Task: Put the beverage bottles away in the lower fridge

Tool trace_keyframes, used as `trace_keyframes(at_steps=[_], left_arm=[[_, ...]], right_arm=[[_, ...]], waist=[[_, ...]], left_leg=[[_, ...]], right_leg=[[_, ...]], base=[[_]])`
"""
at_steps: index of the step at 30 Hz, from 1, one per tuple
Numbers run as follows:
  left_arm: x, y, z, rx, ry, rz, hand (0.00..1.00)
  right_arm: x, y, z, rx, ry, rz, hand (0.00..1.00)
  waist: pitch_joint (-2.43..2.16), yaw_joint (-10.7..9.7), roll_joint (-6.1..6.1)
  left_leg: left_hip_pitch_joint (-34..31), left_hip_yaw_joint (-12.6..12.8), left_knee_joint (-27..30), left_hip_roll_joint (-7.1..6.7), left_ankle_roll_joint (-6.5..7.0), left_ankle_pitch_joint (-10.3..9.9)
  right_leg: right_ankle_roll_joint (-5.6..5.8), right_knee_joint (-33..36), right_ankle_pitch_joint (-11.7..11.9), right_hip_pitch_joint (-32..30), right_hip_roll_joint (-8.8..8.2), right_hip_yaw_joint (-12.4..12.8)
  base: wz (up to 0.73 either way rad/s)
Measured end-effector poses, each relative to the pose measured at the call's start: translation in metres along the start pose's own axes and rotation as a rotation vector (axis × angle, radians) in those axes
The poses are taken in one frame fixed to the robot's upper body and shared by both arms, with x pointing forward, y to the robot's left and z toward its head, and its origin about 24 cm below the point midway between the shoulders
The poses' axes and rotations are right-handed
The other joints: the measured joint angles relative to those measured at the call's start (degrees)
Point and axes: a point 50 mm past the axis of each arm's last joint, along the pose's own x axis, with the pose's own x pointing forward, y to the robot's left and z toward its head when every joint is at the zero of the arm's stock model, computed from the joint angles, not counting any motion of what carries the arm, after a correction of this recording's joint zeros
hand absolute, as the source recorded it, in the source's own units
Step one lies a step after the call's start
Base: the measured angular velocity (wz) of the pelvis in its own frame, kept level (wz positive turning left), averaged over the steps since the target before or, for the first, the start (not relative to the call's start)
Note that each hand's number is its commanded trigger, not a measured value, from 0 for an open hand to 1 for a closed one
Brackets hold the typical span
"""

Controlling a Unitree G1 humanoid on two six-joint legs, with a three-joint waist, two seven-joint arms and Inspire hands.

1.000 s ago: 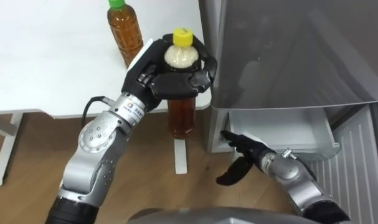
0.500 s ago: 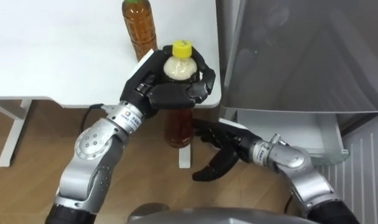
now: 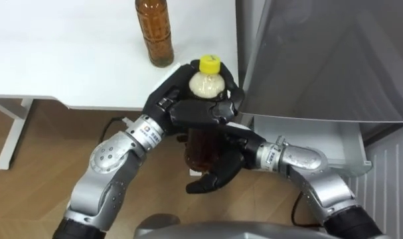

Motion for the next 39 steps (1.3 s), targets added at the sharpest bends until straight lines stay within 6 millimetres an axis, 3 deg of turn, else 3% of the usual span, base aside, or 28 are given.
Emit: trace_keyframes(at_steps=[11,18,19,20,21,26,32,39], left_arm=[[0.002,-0.007,-0.012,-0.046,0.036,-0.041,1.00],[0.000,-0.006,-0.021,-0.055,0.078,-0.047,1.00],[0.000,-0.006,-0.022,-0.056,0.082,-0.047,1.00],[0.000,-0.006,-0.023,-0.058,0.085,-0.047,1.00],[0.000,-0.006,-0.023,-0.059,0.090,-0.048,1.00],[-0.001,-0.006,-0.028,-0.066,0.110,-0.047,1.00],[-0.002,-0.005,-0.029,-0.071,0.125,-0.040,1.00],[-0.003,-0.001,-0.030,-0.125,0.134,-0.015,1.00]], right_arm=[[-0.001,0.005,-0.010,0.180,-0.024,0.029,0.00],[0.001,0.009,-0.020,0.276,-0.034,0.042,0.00],[0.001,0.010,-0.020,0.279,-0.031,0.043,0.10],[0.001,0.010,-0.022,0.285,-0.029,0.044,0.85],[0.001,0.010,-0.023,0.289,-0.027,0.043,1.00],[0.001,0.011,-0.027,0.320,-0.020,0.038,1.00],[0.003,0.014,-0.029,0.324,-0.010,0.050,1.00],[0.003,0.015,-0.032,0.331,-0.013,0.057,1.00]], waist=[[-0.11,-0.05,1.59],[-0.06,0.00,1.50],[-0.06,0.00,1.50],[-0.06,-0.02,1.49],[-0.06,-0.04,1.48],[0.09,-0.11,1.11],[-0.43,-0.10,0.23],[-0.37,-0.64,0.43]], left_leg=[[-0.33,-0.40,0.42,-0.01,0.03,0.00],[-0.61,0.04,0.75,0.00,0.04,0.00],[-0.63,0.05,0.77,0.01,0.04,0.00],[-0.63,0.07,0.79,0.01,0.04,0.00],[-0.62,0.08,0.81,0.00,0.04,0.00],[-0.62,0.12,0.97,0.04,0.04,0.01],[-0.72,-0.03,0.99,0.00,0.06,-0.01],[-0.71,-0.65,1.01,-0.09,0.14,-0.09]], right_leg=[[-0.02,1.17,0.01,-0.48,0.08,0.02],[0.01,1.25,-0.01,-0.72,0.02,0.03],[0.01,1.24,-0.01,-0.72,0.02,0.03],[0.02,1.24,-0.02,-0.73,0.02,0.04],[0.03,1.23,-0.02,-0.72,0.02,0.05],[0.02,1.12,-0.02,-0.76,0.04,-0.02],[0.01,0.43,-0.01,-0.52,0.12,-0.16],[-0.01,0.29,0.00,0.21,0.09,-0.66]], base=[[0.01],[0.00],[0.00],[0.00],[0.00],[0.00],[0.00],[0.06]])
